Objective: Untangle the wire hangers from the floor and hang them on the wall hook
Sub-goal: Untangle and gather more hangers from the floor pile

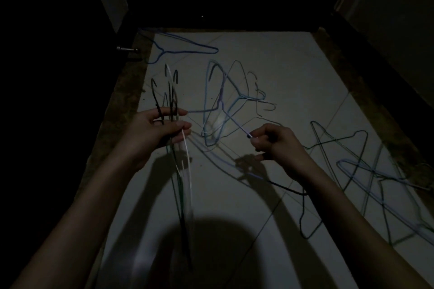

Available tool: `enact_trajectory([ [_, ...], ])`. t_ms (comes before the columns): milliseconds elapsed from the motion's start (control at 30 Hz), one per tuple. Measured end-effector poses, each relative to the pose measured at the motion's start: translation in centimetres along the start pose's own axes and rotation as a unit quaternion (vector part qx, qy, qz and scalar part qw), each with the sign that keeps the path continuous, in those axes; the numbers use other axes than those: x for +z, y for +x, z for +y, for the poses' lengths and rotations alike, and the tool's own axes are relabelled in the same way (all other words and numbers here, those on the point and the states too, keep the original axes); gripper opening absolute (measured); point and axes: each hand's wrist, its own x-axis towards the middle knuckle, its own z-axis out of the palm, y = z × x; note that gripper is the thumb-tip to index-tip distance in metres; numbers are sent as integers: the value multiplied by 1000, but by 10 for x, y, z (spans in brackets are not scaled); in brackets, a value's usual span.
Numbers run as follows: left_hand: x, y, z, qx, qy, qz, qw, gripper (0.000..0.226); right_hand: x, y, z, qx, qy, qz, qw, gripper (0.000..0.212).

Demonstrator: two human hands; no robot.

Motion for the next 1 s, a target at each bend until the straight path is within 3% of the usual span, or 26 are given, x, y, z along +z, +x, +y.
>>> enact_trajectory([
  [267, 20, 1, -9, -14, -74, 18, 997, 22, 29, -10, -19, -29, 95, -14, 995, 7],
  [433, 34, 2, -16, -20, -136, 17, 990, 36, 38, -13, -15, -27, 58, -22, 998, 6],
  [700, 43, 5, -29, -28, -170, 34, 984, 31, 43, -20, -3, -30, 19, -57, 998, 11],
  [1000, 50, 7, -30, -21, -178, 38, 983, 40, 41, -26, 6, -36, 44, -8, 998, 16],
])
